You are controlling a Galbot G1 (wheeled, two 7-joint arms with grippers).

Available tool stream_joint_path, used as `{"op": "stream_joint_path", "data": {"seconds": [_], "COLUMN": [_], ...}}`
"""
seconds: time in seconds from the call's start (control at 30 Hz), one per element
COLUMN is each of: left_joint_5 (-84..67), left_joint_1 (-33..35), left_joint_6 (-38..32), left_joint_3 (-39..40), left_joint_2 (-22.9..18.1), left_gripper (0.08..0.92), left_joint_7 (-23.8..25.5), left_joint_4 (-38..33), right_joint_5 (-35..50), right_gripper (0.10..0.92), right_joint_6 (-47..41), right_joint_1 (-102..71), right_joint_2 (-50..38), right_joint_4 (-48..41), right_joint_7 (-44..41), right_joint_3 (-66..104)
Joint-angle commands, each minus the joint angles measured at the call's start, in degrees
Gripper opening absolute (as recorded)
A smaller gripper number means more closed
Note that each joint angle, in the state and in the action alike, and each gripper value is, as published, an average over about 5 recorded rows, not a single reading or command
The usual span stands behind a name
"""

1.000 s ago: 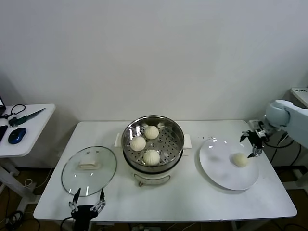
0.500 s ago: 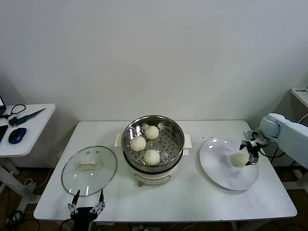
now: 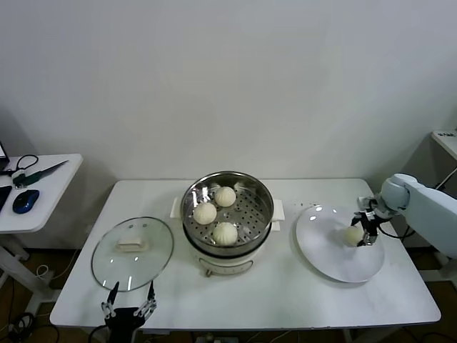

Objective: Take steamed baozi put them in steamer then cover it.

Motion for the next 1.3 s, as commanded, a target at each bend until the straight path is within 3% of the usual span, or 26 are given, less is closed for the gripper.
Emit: {"op": "stream_joint_path", "data": {"seconds": [0.03,0.27,0.5,0.7,0.97,1.3], "left_joint_5": [0.04,0.24,0.42,0.1,-0.66,-0.89], "left_joint_1": [0.01,-0.02,-0.16,-0.25,-0.65,-1.18], "left_joint_6": [-0.01,0.08,0.33,0.58,0.84,1.21], "left_joint_3": [0.04,0.16,0.55,0.69,0.72,0.48], "left_joint_2": [-0.01,-0.05,0.01,0.53,1.19,1.41], "left_gripper": [0.823,0.823,0.823,0.823,0.823,0.823], "left_joint_7": [0.01,0.06,0.19,0.25,0.23,0.22], "left_joint_4": [-0.04,-0.27,-0.65,-1.23,-1.78,-1.69], "right_joint_5": [0.87,10.5,29.43,44.19,54.24,52.93], "right_gripper": [0.725,0.692,0.679,0.679,0.679,0.679], "right_joint_6": [-0.25,-2.97,-7.77,-14.25,-22.68,-30.69], "right_joint_1": [0.66,16.41,44.21,57.75,55.97,41.74], "right_joint_2": [-0.14,-2.38,0.53,7.17,17.93,24.03], "right_joint_4": [0.41,7.78,21.99,33.45,40.35,38.74], "right_joint_7": [-0.4,-1.06,-1.13,1.34,10.06,19.82], "right_joint_3": [0.13,-14.14,-37.89,-43.36,-38.55,-34.59]}}
